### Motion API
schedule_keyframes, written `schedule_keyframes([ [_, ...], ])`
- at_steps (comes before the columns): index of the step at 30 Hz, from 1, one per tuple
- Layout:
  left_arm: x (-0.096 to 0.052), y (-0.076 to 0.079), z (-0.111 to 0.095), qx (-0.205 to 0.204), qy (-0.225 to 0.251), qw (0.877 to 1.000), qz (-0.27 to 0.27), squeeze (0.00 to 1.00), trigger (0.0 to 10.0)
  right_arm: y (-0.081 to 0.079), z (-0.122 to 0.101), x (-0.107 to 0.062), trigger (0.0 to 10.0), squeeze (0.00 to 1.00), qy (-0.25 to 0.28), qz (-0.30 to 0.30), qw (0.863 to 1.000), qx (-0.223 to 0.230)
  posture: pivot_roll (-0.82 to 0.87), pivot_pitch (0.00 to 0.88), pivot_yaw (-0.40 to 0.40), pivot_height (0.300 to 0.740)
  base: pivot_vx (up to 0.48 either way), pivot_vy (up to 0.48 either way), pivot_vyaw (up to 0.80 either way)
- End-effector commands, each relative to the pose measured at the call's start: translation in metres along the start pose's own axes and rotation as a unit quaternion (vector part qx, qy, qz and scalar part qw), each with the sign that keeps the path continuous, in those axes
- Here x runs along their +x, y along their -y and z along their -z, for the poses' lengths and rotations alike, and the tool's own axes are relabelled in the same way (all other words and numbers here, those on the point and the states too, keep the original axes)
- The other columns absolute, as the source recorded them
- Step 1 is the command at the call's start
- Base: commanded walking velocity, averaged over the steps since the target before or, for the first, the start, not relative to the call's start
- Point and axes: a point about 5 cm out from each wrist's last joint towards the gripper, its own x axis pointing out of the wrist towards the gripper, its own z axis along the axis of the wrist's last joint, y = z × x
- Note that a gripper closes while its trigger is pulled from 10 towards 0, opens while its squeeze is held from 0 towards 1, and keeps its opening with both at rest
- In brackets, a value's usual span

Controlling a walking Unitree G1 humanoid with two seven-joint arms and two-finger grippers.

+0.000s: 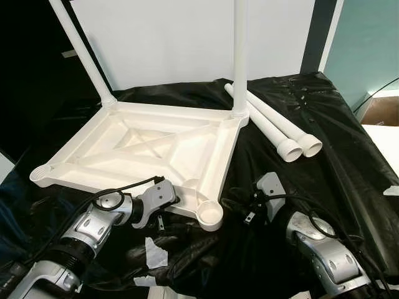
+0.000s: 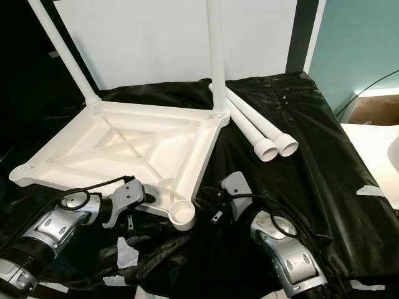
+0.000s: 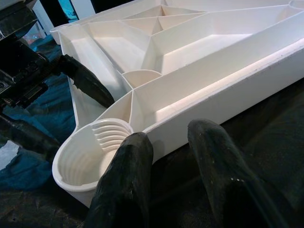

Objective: Building children table

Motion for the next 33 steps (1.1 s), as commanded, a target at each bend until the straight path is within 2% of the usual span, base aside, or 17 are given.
schedule_keyframes([
  [1, -0.006, 0.004, 0.015, -0.022, -0.022, 0.999, 0.023, 0.00, 8.1, -0.002, 0.000, 0.002, 10.0, 0.00, 0.002, -0.003, 1.000, 0.000, -0.06, 0.000, 0.125, 0.740, 0.000, 0.000, 0.00],
  [2, -0.005, 0.002, 0.016, -0.019, -0.023, 0.999, 0.018, 0.00, 0.0, -0.002, 0.000, 0.003, 10.0, 0.00, 0.002, -0.004, 1.000, 0.000, -0.06, 0.000, 0.125, 0.740, 0.000, 0.000, 0.00],
  [5, -0.003, 0.001, 0.017, -0.017, -0.024, 0.999, 0.014, 0.00, 0.0, -0.002, -0.001, 0.003, 10.0, 0.00, 0.003, -0.004, 1.000, 0.000, -0.06, 0.000, 0.125, 0.740, 0.000, 0.000, 0.00],
  [9, 0.006, 0.003, 0.009, -0.015, 0.002, 1.000, 0.007, 0.00, 0.0, -0.002, -0.001, 0.004, 10.0, 0.00, 0.004, -0.005, 1.000, -0.001, -0.06, 0.000, 0.127, 0.740, 0.000, 0.000, 0.00],
  [11, 0.021, -0.001, -0.003, -0.038, 0.037, 0.998, -0.040, 0.00, 0.0, -0.002, 0.000, 0.004, 10.0, 0.00, 0.004, -0.004, 1.000, -0.001, -0.06, 0.000, 0.127, 0.740, 0.000, 0.000, 0.00],
  [14, 0.029, -0.004, -0.007, -0.054, 0.043, 0.995, -0.071, 0.00, 0.0, -0.002, 0.000, 0.004, 10.0, 0.00, 0.004, -0.004, 1.000, -0.001, -0.06, 0.000, 0.127, 0.740, 0.000, 0.000, 0.00],
  [16, 0.040, -0.010, -0.005, -0.074, 0.025, 0.988, -0.131, 0.00, 0.0, -0.003, 0.001, 0.005, 10.0, 0.00, 0.004, -0.004, 1.000, 0.000, -0.06, 0.000, 0.129, 0.740, 0.000, 0.000, 0.00],
  [24, 0.047, -0.016, 0.004, -0.107, -0.001, 0.972, -0.208, 0.00, 0.0, -0.002, 0.001, 0.005, 10.0, 0.00, 0.005, -0.003, 1.000, -0.001, -0.06, 0.000, 0.126, 0.740, 0.000, 0.000, 0.00],
  [27, 0.046, -0.017, 0.005, -0.114, -0.002, 0.969, -0.220, 0.00, 0.0, -0.002, 0.001, 0.005, 10.0, 0.00, 0.005, -0.003, 1.000, -0.001, -0.05, 0.000, 0.127, 0.740, 0.000, 0.000, 0.00],
  [30, 0.045, -0.018, 0.005, -0.136, 0.002, 0.959, -0.248, 0.00, 0.0, -0.002, 0.002, 0.005, 10.0, 0.00, 0.004, -0.003, 1.000, -0.001, -0.05, 0.000, 0.127, 0.740, 0.000, 0.000, 0.00],
  [33, 0.053, -0.012, 0.000, -0.153, 0.013, 0.953, -0.261, 0.00, 0.0, -0.002, 0.002, 0.006, 10.0, 0.00, 0.005, -0.002, 1.000, 0.000, -0.05, 0.000, 0.128, 0.740, 0.000, 0.000, 0.00],
])
